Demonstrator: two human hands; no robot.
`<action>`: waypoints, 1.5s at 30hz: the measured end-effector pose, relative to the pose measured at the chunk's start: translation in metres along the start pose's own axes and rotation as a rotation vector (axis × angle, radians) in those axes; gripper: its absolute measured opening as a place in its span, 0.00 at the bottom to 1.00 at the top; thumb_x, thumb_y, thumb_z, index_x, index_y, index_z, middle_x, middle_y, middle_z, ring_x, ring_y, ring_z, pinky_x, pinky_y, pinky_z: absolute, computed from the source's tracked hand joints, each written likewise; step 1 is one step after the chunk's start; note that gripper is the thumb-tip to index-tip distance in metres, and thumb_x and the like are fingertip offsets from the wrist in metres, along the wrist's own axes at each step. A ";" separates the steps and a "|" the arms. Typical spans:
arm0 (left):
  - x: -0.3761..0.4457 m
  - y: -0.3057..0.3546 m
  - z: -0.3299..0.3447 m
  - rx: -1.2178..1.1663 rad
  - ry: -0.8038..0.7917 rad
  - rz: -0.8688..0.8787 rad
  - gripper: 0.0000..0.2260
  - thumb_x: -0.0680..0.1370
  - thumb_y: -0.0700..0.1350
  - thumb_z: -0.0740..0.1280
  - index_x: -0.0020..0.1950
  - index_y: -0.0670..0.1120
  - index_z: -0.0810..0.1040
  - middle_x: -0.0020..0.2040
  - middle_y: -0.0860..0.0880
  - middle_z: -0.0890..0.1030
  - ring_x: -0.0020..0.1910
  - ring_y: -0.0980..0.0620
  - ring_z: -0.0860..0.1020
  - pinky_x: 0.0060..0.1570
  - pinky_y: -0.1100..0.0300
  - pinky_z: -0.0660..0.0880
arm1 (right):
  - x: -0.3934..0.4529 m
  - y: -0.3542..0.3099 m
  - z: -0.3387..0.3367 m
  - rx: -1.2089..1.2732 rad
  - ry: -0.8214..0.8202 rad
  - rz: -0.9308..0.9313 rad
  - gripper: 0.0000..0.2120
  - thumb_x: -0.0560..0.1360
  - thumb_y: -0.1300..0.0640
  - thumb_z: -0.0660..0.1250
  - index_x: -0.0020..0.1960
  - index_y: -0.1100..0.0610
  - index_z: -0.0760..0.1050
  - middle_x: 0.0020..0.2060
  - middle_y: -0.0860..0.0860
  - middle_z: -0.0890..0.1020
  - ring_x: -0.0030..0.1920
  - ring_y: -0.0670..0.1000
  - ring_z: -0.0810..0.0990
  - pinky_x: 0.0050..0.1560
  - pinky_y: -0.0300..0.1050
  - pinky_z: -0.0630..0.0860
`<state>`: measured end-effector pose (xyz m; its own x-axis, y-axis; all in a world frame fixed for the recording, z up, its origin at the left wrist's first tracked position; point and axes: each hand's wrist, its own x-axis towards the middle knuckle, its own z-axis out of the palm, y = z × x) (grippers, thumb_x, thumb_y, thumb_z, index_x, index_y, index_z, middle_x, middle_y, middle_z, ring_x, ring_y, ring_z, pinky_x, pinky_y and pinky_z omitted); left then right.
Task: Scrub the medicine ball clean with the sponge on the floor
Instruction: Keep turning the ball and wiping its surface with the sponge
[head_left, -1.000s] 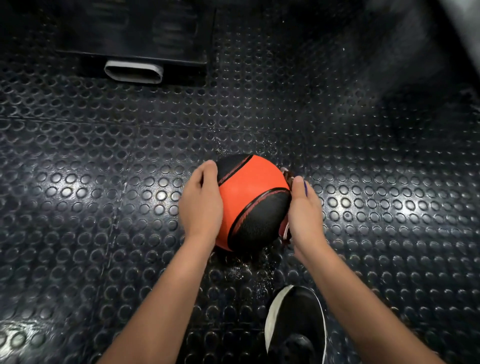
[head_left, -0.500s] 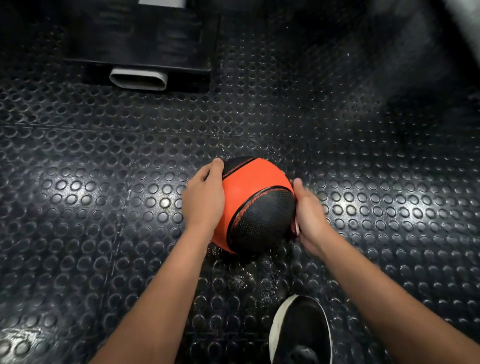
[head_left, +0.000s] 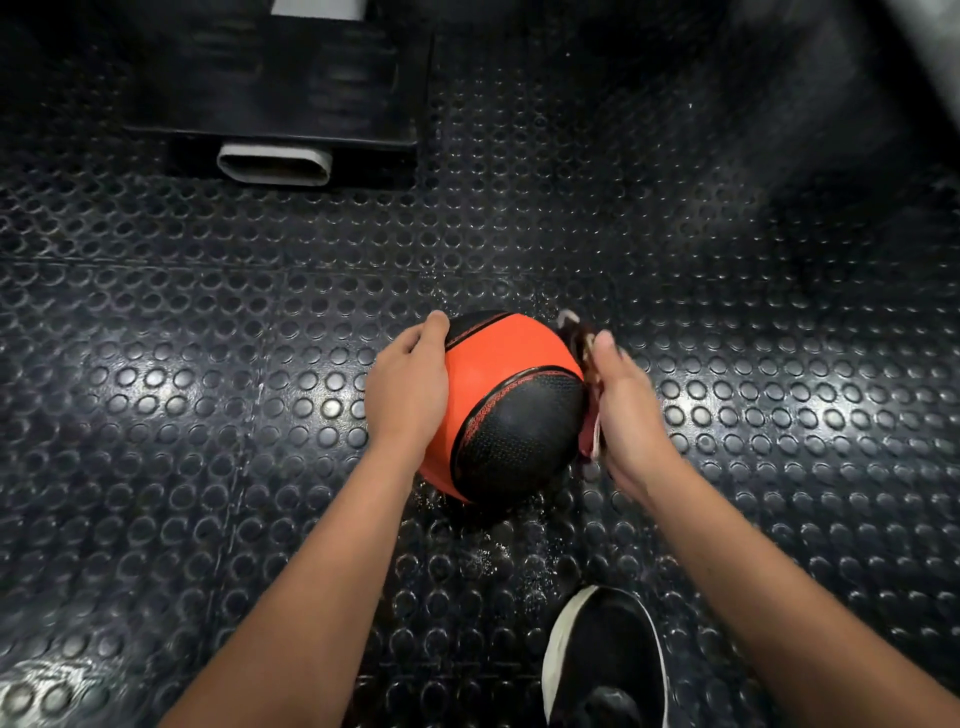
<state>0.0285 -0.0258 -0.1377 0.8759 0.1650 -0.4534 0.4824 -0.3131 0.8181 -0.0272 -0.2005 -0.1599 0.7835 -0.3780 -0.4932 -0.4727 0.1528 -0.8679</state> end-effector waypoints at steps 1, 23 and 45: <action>0.002 0.002 0.000 0.019 -0.012 0.010 0.18 0.81 0.64 0.60 0.46 0.55 0.83 0.50 0.56 0.85 0.56 0.48 0.80 0.65 0.45 0.73 | -0.003 -0.009 0.004 -0.026 0.010 -0.077 0.19 0.87 0.43 0.54 0.59 0.48 0.82 0.58 0.48 0.86 0.60 0.46 0.83 0.65 0.45 0.76; -0.056 -0.020 0.022 -0.150 0.452 -0.018 0.18 0.85 0.58 0.57 0.70 0.57 0.79 0.72 0.54 0.76 0.70 0.51 0.73 0.67 0.55 0.65 | -0.007 -0.018 0.020 -0.107 0.095 -0.194 0.18 0.87 0.43 0.55 0.59 0.48 0.82 0.53 0.42 0.86 0.54 0.37 0.82 0.58 0.37 0.76; -0.015 -0.007 -0.003 0.187 0.122 0.275 0.18 0.88 0.45 0.55 0.70 0.49 0.82 0.71 0.54 0.80 0.68 0.59 0.73 0.65 0.68 0.62 | 0.001 -0.005 0.017 -0.234 0.055 -0.065 0.19 0.85 0.42 0.57 0.59 0.50 0.83 0.54 0.47 0.87 0.58 0.49 0.83 0.66 0.52 0.76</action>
<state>0.0119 -0.0233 -0.1356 0.9728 0.1572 -0.1703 0.2284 -0.5252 0.8197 -0.0172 -0.1858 -0.1568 0.7952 -0.4300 -0.4275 -0.5078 -0.0869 -0.8571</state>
